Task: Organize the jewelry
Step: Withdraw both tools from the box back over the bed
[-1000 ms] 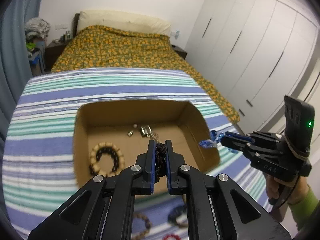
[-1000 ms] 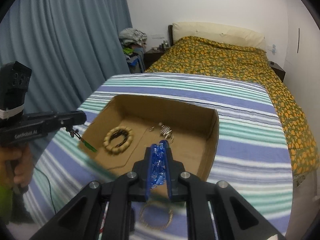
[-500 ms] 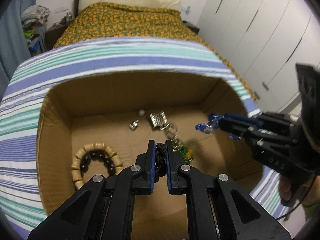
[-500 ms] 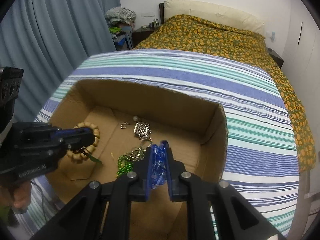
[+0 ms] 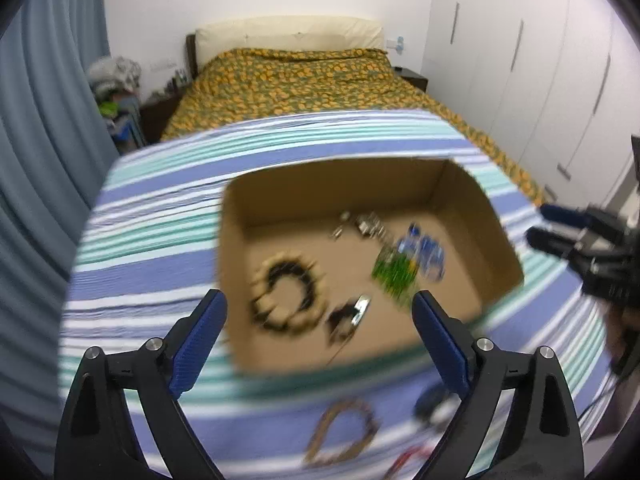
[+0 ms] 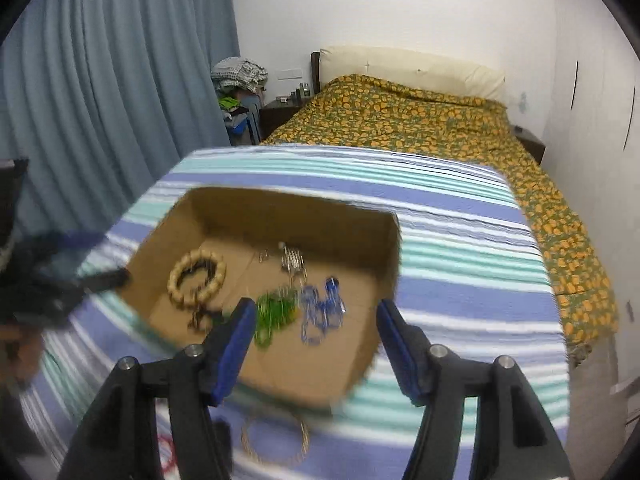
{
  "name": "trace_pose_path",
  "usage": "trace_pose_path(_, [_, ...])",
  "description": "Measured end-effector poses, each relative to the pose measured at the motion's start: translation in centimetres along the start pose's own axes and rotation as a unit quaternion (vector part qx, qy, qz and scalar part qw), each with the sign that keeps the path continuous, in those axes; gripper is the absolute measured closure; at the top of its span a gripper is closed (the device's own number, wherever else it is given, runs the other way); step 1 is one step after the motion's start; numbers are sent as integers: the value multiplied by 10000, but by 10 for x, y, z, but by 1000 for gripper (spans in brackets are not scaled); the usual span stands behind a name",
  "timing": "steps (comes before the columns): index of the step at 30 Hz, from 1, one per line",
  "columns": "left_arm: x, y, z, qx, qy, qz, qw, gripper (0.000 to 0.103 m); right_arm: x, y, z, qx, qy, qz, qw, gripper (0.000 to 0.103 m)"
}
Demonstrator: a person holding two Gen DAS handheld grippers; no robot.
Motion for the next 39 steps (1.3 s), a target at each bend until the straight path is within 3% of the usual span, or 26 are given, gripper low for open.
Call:
trace_pose_path(4, [-46, -54, 28, 430, 460, 41, 9980, 6, -49, -31, 3, -228, -292, 104, 9993, 39])
trace_pose_path(10, [-116, -103, 51, 648, 581, 25, 9962, 1, -129, -61, 4, -482, -518, 291, 9971, 39])
trace_pose_path(14, [-176, -84, 50, 549, 77, 73, 9984, 1, -173, -68, 8, -496, -350, 297, 9977, 38])
trace_pose_path(18, [-228, -37, 44, 381, -590, 250, 9972, 2, -200, -51, 4, -589, -39, 315, 9978, 34])
trace_pose_path(20, [-237, -24, 43, 438, -751, 179, 9961, 2, -207, -42, 1, -795, 25, 328, 9963, 27])
trace_pose_path(22, [-241, -17, 46, 639, -756, 158, 9950, 2, -211, -34, 1, -877, 35, 354, 9955, 26])
trace_pose_path(27, [-226, -9, 49, 628, -815, 72, 9947, 2, -219, -23, 4, -954, -103, 399, 9946, 26])
trace_pose_path(32, [-228, 9, 55, 696, -856, 394, 9931, 1, -224, -16, 3, -860, -7, 524, 9949, 24])
trace_pose_path(35, [-228, 10, 55, 693, -861, 422, 9930, 0, -227, -15, -3, -621, 249, 580, 9961, 20])
trace_pose_path(39, [-226, 7, 55, 690, -866, 415, 9930, 0, -229, -13, -1, -727, 210, 586, 9954, 18])
Point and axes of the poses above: each gripper's, at about its wrist camera, not at the fingertips, and y roughly the way its jaws point, z to its left, x to its top, the point moved 10 cm from there along y, roughly the way its jaws point, and after that the axes turned 1 degree about z, right-handed, at the moved point
